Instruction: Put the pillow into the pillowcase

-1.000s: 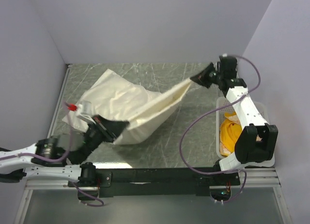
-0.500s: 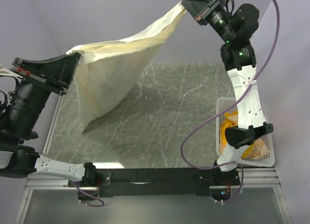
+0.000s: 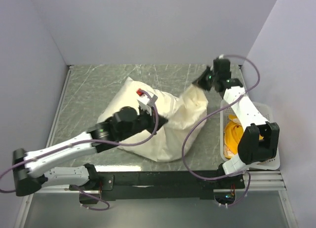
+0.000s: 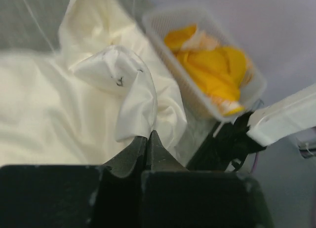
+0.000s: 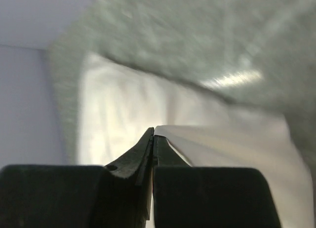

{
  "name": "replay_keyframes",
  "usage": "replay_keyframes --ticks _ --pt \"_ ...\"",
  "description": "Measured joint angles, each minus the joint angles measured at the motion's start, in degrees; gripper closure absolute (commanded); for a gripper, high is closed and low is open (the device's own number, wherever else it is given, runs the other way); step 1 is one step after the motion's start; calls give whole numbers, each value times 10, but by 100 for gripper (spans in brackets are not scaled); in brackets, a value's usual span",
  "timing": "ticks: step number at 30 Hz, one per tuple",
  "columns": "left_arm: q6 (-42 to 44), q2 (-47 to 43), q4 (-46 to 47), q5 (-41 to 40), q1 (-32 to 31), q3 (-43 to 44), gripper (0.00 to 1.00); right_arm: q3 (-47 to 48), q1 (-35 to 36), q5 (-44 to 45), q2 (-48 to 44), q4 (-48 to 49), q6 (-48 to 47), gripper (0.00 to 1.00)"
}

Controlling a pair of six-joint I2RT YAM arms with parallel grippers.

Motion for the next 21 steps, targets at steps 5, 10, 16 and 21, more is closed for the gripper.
replay_keyframes --ticks 5,10,16,21 --pt "-153 33 50 159 196 -209 99 -93 32 27 1 -11 -21 100" --pt "-245 -12 51 274 502 -234 99 58 115 29 111 -20 -44 100" --pt "-277 -31 49 362 762 -141 99 327 176 -7 294 -52 -57 100" --pt "-276 -85 44 399 701 -157 99 333 171 -29 315 -75 -63 100"
